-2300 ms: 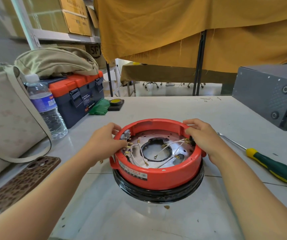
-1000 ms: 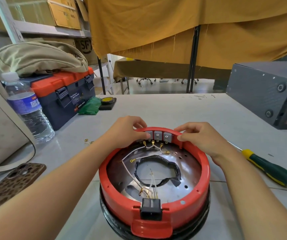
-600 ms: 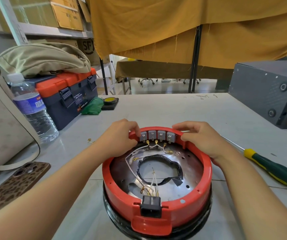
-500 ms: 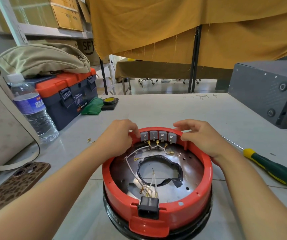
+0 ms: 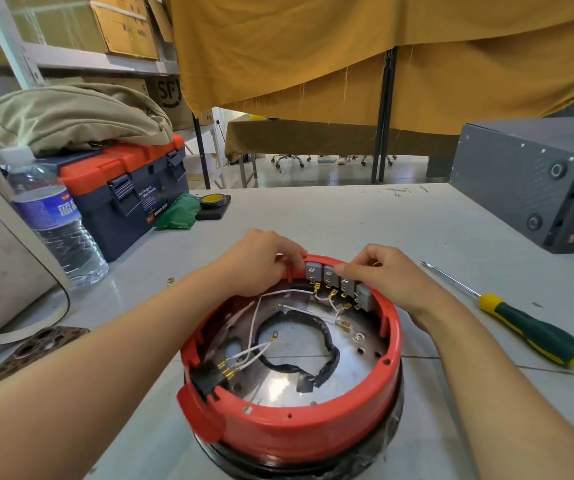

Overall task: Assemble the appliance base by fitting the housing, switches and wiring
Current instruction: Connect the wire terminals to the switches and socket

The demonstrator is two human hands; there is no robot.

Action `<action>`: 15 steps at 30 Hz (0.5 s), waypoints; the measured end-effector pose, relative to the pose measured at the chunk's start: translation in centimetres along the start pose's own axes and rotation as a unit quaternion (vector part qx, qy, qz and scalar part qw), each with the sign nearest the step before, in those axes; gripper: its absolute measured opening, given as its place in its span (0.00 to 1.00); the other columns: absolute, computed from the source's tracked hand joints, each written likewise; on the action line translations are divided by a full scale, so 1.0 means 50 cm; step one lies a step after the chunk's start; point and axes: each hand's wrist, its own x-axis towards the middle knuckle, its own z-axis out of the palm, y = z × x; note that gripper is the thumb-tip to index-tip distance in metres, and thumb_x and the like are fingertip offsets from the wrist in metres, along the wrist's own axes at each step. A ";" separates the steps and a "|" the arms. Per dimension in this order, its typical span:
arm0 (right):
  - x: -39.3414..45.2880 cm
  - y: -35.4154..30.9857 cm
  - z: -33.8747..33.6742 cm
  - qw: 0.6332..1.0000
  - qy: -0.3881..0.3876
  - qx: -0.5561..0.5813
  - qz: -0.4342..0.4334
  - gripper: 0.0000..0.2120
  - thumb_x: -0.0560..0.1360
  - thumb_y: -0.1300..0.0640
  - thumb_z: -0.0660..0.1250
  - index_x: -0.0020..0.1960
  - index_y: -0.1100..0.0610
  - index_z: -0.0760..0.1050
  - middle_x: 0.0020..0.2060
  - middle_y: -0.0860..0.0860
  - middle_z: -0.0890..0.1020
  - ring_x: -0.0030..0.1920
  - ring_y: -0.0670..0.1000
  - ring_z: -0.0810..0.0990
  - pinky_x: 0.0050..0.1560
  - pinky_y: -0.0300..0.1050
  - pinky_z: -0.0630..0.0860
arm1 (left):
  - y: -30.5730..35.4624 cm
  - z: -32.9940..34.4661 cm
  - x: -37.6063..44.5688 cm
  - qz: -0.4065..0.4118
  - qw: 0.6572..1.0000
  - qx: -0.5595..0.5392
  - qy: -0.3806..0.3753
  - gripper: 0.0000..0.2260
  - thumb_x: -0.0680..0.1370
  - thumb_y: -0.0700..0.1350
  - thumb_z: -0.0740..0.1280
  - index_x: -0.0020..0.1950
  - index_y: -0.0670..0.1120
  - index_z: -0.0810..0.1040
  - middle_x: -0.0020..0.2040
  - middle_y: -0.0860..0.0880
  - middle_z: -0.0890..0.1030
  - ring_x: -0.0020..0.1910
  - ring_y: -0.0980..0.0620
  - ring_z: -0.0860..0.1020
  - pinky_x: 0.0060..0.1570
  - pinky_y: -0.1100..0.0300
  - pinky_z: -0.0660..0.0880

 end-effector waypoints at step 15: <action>-0.005 0.000 -0.005 0.995 -0.021 0.094 -0.007 0.05 0.71 0.57 0.72 0.44 0.57 0.77 0.41 0.52 0.82 0.38 0.47 0.80 0.42 0.42 0.77 | 0.057 0.021 0.010 0.056 0.998 -0.022 -0.028 0.05 0.72 0.39 0.67 0.45 0.47 0.81 0.57 0.48 0.73 0.53 0.52 0.74 0.47 0.71 0.63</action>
